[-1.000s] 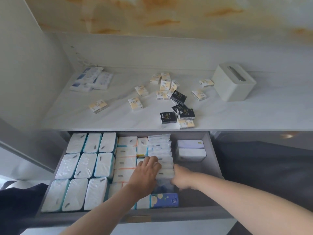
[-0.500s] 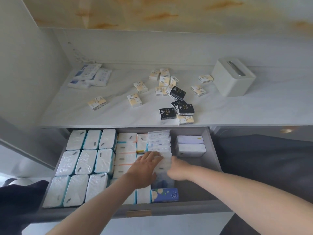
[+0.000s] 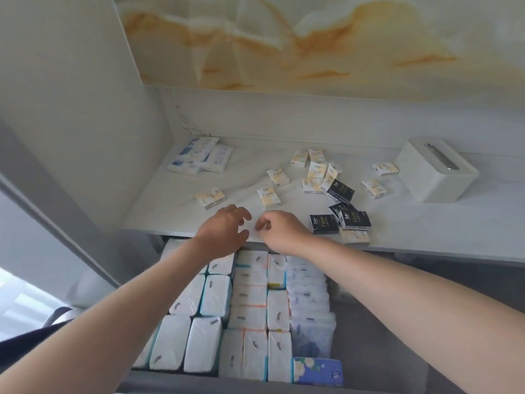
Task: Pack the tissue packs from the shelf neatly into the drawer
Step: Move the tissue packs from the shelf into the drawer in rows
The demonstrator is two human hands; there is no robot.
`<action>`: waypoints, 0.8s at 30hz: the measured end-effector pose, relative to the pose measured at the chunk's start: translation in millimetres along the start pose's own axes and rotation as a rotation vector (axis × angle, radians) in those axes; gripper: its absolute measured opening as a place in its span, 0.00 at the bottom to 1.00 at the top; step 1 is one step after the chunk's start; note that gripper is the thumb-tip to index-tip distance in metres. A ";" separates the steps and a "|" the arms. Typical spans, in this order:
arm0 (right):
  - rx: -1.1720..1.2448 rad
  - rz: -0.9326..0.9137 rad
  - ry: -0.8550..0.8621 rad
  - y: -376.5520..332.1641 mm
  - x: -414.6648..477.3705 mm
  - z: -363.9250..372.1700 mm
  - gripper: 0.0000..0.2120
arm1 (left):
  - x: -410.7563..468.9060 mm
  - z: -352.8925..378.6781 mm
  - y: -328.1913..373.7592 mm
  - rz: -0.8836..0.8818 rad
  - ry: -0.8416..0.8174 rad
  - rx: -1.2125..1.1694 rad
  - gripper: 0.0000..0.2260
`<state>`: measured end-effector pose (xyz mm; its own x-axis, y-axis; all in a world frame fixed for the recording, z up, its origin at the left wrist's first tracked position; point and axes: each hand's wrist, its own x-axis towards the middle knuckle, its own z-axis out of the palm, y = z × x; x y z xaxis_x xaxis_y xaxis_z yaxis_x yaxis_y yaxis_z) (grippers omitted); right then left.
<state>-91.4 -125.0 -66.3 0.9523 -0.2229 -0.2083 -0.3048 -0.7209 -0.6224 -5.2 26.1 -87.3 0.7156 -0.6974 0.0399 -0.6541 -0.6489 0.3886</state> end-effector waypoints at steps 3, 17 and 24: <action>-0.016 -0.052 0.003 -22.3 46.9 0.7 0.10 | 17.6 -30.0 -38.4 -0.053 0.072 0.001 0.15; -0.388 -0.164 0.093 -90.0 254.3 28.1 0.34 | 123.9 -40.7 -178.9 -0.300 0.201 0.002 0.28; -0.540 -0.175 -0.068 -84.2 313.5 40.6 0.37 | 144.9 -28.2 -210.1 -0.324 0.097 0.015 0.37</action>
<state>232.3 -107.4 -109.8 0.9799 -0.0400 -0.1956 -0.0763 -0.9804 -0.1819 242.8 69.9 -137.3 0.9065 -0.4222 0.0044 -0.3918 -0.8372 0.3816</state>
